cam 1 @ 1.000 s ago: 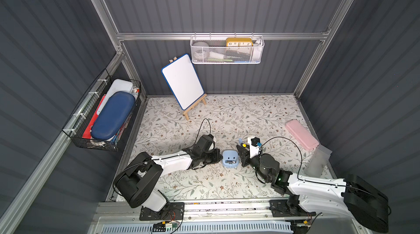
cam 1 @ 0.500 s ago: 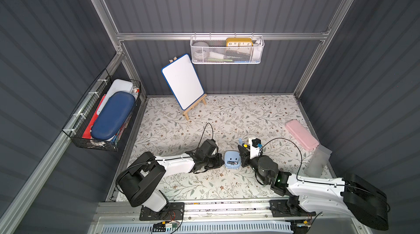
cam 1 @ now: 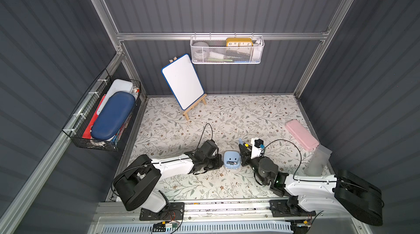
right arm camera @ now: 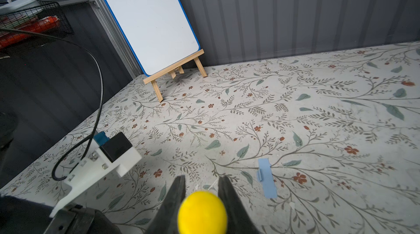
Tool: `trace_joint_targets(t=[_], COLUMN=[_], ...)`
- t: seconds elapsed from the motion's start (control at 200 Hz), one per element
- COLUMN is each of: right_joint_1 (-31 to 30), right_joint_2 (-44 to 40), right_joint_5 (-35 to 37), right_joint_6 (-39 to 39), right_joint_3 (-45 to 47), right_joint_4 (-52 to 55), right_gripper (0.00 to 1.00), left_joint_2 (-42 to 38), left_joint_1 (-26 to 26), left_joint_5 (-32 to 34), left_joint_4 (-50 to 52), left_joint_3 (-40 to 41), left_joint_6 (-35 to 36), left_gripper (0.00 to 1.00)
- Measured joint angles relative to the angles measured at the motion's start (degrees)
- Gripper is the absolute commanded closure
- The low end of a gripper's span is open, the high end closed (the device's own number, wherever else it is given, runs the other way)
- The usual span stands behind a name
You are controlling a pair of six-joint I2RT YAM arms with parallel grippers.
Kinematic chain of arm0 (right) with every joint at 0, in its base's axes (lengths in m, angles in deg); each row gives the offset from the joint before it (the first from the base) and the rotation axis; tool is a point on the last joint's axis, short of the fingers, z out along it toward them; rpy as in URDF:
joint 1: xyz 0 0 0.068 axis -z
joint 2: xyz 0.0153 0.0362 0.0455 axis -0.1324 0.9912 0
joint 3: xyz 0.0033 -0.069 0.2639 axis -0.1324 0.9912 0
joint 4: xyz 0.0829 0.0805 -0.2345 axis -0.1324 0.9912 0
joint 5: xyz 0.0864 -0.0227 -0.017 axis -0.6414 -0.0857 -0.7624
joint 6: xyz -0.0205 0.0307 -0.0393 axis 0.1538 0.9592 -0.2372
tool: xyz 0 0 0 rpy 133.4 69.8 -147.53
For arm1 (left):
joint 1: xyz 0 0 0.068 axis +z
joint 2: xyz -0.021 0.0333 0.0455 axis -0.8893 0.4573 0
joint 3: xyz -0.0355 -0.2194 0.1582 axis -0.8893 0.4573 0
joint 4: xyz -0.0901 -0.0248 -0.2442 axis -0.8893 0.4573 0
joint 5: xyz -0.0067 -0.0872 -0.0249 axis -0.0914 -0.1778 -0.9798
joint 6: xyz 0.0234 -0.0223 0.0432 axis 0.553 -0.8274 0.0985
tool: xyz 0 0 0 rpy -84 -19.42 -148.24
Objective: Remove the battery from the alarm
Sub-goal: Release the battery from the alarm.
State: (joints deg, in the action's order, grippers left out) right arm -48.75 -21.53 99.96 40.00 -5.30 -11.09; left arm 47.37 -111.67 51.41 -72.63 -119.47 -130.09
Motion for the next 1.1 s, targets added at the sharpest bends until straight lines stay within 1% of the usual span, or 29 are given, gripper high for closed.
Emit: trace_joint_targets(t=[0.115,0.23,0.35,0.505,0.545,0.695,0.865,0.976,1.101], right_joint_1=[0.0,0.0,-0.1,0.0,0.0,0.0,0.1,1.2,4.0], right_joint_2=[-0.7,-0.9,-0.7,0.5,0.8,1.0,3.1,4.0,4.8], right_joint_5=[-0.2,-0.4,-0.4,-0.3,-0.3,-0.3,0.9,0.9,-1.4], right_joint_6=[-0.1,-0.3,-0.7,-0.7,-0.7,-0.6,0.9,3.4,7.3], right_joint_3=[0.1,0.2,0.2,0.2,0.3,1.0,2.4,4.1,6.3], right_joint_4=[0.7,0.8,0.5,-1.2,-1.6,-3.2,-7.9,-11.5,-15.1], right_gripper=[1.0,1.0,1.0,1.0,1.0,1.0,1.0,1.0,1.0], left_joint_2=[-3.0,-2.1,2.9,6.6,6.8,6.9,7.1,7.1,7.4], left_joint_1=[0.0,0.0,0.0,0.0,0.0,-0.1,-0.4,-0.8,-1.3], left_joint_5=[3.1,3.8,3.7,2.7,2.4,1.5,0.9,0.3,0.1], left_joint_4=[3.3,3.3,2.3,2.0,1.6,-0.3,-2.7,-4.3,-5.3], left_joint_3=[-2.8,-6.6,-9.9,-8.9,-8.7,-7.9,-7.0,-6.2,-6.1], left_joint_6=[0.3,1.7,3.8,5.2,5.5,6.0,5.9,5.6,5.3], left_gripper=[0.9,0.87,0.88,0.91,0.93,0.94,0.96,0.97,0.97])
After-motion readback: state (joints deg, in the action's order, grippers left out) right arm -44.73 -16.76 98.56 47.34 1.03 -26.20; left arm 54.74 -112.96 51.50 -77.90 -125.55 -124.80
